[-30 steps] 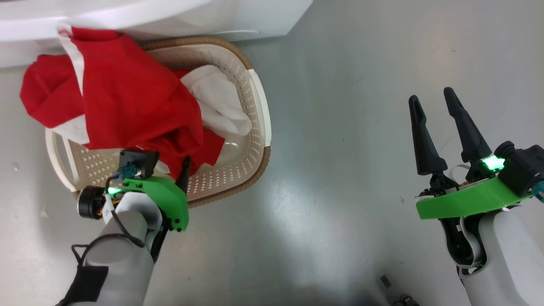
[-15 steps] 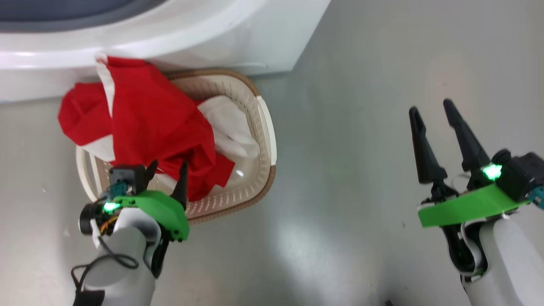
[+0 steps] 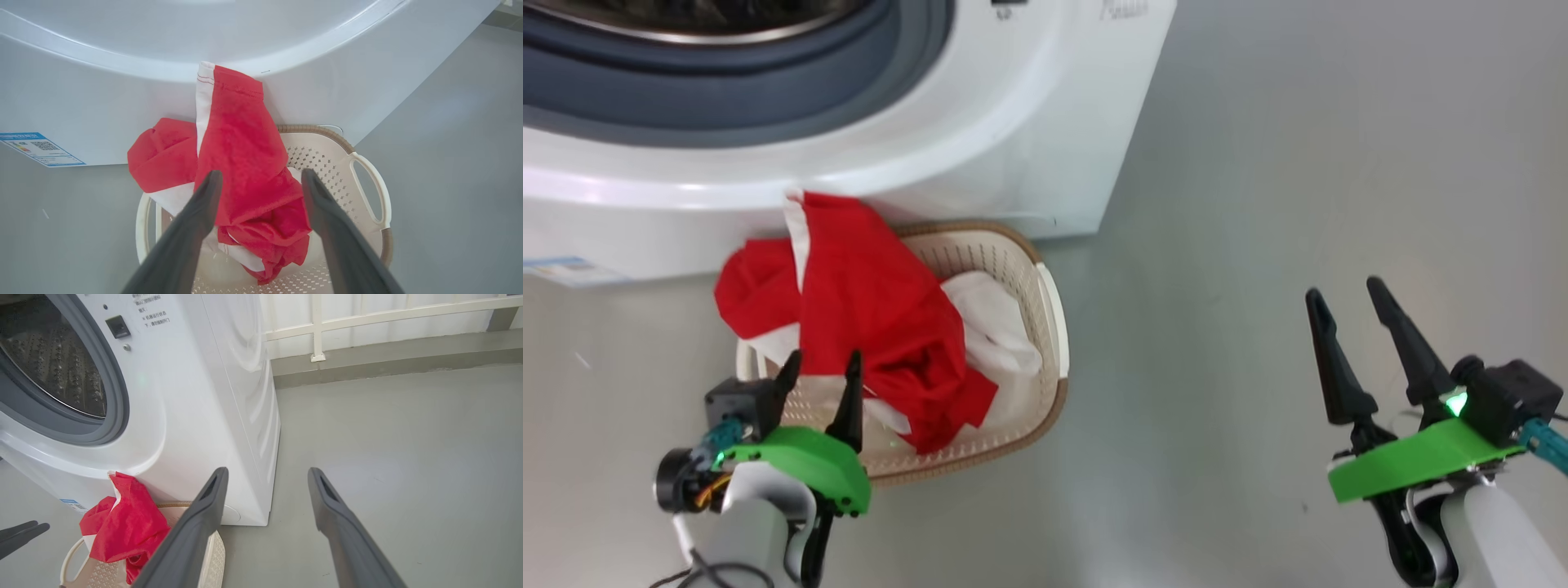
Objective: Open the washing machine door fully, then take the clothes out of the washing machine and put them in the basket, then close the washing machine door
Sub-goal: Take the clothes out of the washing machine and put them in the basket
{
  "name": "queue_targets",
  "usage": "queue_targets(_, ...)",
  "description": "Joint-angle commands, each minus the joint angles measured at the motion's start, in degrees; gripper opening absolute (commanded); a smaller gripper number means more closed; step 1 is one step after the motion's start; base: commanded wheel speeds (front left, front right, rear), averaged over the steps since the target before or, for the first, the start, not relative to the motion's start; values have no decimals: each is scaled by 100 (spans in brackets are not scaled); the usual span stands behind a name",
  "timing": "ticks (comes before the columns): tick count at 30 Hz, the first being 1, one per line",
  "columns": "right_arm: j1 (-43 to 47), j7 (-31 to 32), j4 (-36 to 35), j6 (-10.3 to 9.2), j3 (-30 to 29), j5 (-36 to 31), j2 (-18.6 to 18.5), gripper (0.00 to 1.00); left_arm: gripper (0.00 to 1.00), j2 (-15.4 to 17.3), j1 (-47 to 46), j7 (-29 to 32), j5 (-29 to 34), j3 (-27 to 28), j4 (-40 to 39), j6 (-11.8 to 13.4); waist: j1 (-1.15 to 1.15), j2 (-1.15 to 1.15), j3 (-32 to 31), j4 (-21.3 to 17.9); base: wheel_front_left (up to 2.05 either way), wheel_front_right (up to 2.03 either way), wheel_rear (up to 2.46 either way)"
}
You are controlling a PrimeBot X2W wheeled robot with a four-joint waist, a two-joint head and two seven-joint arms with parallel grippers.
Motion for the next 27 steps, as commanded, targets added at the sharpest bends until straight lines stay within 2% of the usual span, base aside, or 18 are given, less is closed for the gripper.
queue_targets(1, 168, -36, -94, 28, 88, -23, -84, 100, 100, 143, 236, -52, 102, 229, -239, 7, 0, 0, -376, 93, 0, 0, 0)
queue_targets(14, 632, -36, -38, 28, -7, -29, -136, 100, 100, 83, 1150, -52, 542, 724, -1698, -80, 0, 0, -1122, 144, 0, 0, 0)
queue_targets(27, 947, -36, -64, 28, -113, -37, -157, 100, 100, 65, 1840, -52, 657, 871, -3037, -117, 0, 0, -1458, 197, 0, 0, 0)
